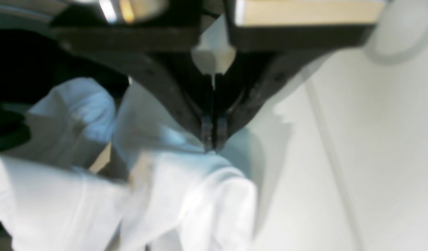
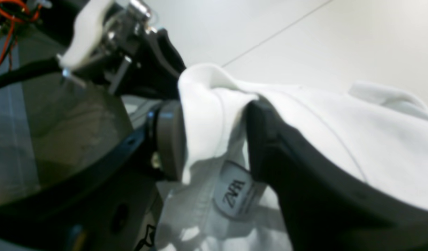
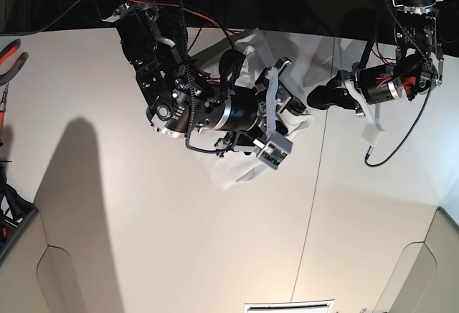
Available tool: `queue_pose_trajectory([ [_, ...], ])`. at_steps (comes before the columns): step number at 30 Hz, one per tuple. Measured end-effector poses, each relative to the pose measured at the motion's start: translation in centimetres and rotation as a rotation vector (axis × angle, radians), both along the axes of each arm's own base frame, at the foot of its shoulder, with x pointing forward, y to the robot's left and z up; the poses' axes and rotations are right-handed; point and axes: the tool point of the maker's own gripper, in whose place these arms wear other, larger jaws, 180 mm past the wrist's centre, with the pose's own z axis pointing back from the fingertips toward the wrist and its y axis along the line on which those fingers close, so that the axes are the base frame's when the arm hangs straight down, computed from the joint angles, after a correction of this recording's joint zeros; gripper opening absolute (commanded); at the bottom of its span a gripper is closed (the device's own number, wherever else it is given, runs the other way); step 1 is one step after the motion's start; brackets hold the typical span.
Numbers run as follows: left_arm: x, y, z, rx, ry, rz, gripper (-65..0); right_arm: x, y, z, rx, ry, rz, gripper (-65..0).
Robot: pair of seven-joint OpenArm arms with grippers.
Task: Layout the t-shirt on the table in an organized manner, then fold the t-shirt properly
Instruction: 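Fold the bundle over with the right gripper toward the left gripper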
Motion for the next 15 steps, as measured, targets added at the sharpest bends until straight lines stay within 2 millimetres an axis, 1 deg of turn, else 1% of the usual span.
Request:
queue_pose_trajectory([
  [9,0.5,3.0,0.6,0.047,-0.017,0.038,-65.0,-0.1,0.3,0.3,0.021,0.006,0.003,-36.7],
  [12,0.5,3.3,0.7,0.051,-0.018,0.04,-65.0,0.1,0.2,0.7,0.018,-0.015,0.0,-36.8],
  [15,0.5,3.2,0.7,0.048,-0.02,0.041,-65.0,0.7,-0.4,1.4,-0.032,-0.049,0.009,-36.8],
])
